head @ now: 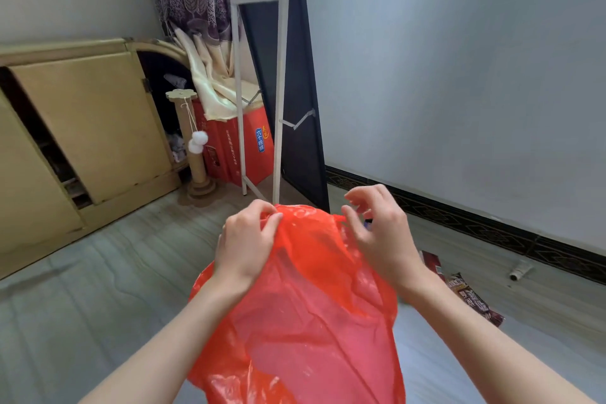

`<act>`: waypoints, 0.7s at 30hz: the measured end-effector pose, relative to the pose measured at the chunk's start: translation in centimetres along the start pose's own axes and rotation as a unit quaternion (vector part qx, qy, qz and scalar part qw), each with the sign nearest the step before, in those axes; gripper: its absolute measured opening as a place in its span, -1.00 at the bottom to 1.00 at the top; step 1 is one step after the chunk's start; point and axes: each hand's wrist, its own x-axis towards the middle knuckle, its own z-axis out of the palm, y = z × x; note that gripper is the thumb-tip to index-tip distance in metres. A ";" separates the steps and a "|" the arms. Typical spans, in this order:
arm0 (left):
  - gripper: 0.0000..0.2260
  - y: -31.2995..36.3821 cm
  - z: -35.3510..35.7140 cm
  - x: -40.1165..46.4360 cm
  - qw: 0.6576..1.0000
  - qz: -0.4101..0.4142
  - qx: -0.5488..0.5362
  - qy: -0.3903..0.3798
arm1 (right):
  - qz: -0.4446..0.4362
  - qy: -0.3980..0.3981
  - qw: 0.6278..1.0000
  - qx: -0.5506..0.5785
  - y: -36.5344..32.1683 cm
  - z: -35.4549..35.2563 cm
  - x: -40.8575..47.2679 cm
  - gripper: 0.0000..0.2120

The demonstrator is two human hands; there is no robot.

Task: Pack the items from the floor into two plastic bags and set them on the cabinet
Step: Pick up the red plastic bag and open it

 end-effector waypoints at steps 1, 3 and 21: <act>-0.91 -0.1 -0.1 0.1 1.000 -0.017 0.003 0.013 | -0.031 -0.004 0.999 -0.019 -0.1 0.2 -0.3 -0.91; -0.90 0.1 -0.3 0.3 0.999 -0.029 -0.001 0.042 | -0.054 -0.051 0.995 -0.062 -0.2 0.9 -1.3 -0.80; -0.90 -2.1 -3.0 1.5 0.992 -0.087 0.028 -0.091 | 0.083 -0.084 0.992 0.037 2.0 -0.5 1.3 -0.88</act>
